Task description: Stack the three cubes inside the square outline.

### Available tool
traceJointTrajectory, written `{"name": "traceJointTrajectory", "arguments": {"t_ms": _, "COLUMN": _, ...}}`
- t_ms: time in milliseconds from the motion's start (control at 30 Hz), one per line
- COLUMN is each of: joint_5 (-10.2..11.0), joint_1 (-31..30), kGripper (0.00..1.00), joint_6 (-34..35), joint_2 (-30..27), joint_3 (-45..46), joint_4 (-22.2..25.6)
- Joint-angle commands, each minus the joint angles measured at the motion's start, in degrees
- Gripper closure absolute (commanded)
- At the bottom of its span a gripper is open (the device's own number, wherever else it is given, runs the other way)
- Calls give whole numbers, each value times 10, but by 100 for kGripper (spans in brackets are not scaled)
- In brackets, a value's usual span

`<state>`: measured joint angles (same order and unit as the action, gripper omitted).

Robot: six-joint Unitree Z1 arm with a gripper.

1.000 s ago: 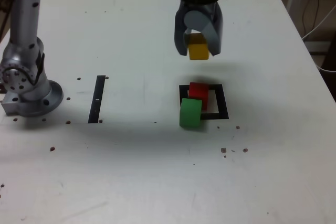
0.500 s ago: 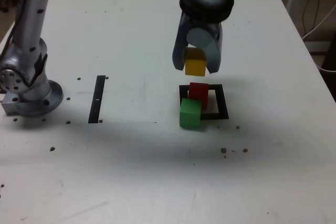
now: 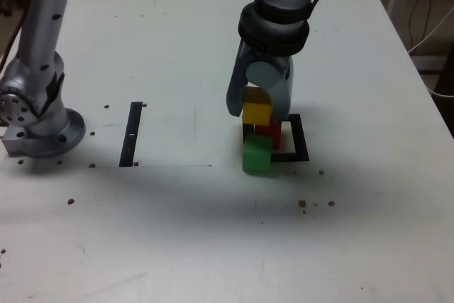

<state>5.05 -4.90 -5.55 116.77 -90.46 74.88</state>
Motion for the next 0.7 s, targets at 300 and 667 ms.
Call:
{"name": "traceJointTrajectory", "arguments": {"t_ms": 300, "joint_5": -2, "joint_1": -13, "kGripper": 83, "joint_6": 0, "joint_2": -14, "joint_3": -2, "joint_4": -7}}
{"name": "traceJointTrajectory", "arguments": {"t_ms": 667, "joint_5": -1, "joint_1": -15, "kGripper": 83, "joint_6": 0, "joint_2": -6, "joint_3": -5, "joint_4": -20}}
